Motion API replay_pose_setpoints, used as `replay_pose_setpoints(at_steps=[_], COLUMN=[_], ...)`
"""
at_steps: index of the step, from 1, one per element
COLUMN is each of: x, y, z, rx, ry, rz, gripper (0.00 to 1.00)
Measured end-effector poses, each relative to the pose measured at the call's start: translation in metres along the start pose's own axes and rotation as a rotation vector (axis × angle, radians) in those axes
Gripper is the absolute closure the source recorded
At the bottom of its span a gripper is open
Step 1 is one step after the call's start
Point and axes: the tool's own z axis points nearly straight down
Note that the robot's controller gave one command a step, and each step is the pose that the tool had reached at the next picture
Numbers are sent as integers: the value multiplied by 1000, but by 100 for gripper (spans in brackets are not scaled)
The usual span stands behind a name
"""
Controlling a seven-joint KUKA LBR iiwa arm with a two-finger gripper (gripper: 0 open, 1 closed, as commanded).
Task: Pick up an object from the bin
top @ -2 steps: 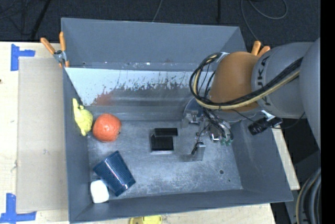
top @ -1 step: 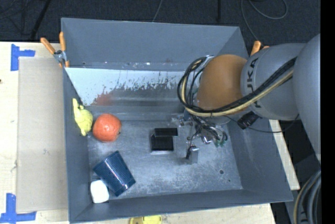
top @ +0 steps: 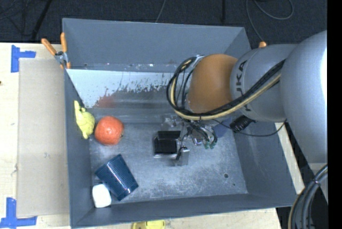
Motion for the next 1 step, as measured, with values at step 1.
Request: replay_pose_setpoints(at_steps=[1], x=[-18], y=[20], z=[2], rx=[1], ry=[-1], rz=[-271], gripper=[100])
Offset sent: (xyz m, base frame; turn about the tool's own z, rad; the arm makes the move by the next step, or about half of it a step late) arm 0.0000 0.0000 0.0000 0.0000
